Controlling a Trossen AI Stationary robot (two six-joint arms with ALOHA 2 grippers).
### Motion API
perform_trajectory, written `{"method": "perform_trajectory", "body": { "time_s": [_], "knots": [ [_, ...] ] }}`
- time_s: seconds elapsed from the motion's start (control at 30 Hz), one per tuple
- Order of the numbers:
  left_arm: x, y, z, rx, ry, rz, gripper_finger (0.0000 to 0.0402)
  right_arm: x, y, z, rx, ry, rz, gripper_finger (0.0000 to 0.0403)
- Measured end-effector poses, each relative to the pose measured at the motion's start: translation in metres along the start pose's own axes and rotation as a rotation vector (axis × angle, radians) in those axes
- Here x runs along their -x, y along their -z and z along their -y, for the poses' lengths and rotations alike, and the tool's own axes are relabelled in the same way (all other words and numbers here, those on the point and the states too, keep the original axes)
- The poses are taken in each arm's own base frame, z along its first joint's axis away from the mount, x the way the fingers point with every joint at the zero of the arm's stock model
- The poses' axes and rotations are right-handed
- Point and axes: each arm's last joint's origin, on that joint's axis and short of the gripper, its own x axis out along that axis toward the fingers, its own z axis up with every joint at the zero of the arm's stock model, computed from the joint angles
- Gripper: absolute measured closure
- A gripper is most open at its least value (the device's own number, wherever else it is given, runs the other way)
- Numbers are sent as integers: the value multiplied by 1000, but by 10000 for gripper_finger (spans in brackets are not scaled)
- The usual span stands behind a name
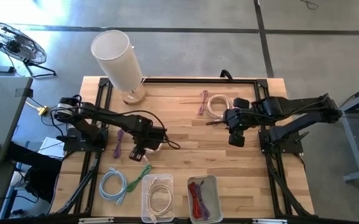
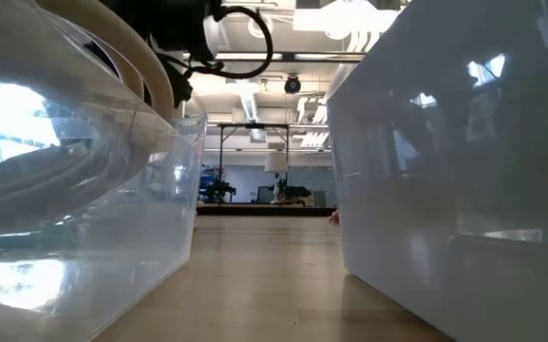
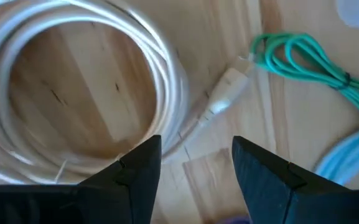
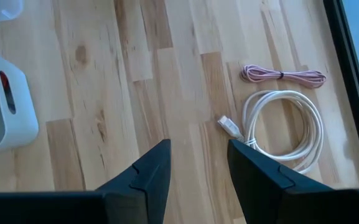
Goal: Pick & Place USB Port
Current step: Put the bottom pink HDMI cable into the transparent bin
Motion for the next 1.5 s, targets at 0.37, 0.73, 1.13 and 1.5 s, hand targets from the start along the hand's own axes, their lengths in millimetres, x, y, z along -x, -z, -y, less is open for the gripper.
{"method": "perform_trajectory", "body": {
  "time_s": [0.37, 0.73, 1.13, 1.5],
  "knots": [
    [-5, -1, -5, -55, -125, 17, 209, 0, 0, 0, 1, -1, 1, 254],
    [-5, -1, -5, -74, -129, 12, 209, 0, 0, 0, 3, -1, 1, 254],
    [-6, 0, -4, -72, -111, 3, 209, 0, 0, 0, 3, -1, 1, 254],
    [-45, -8, -10, -106, -24, -115, 209, 0, 0, 0, -7, -7, -1, 254]
  ]
}}
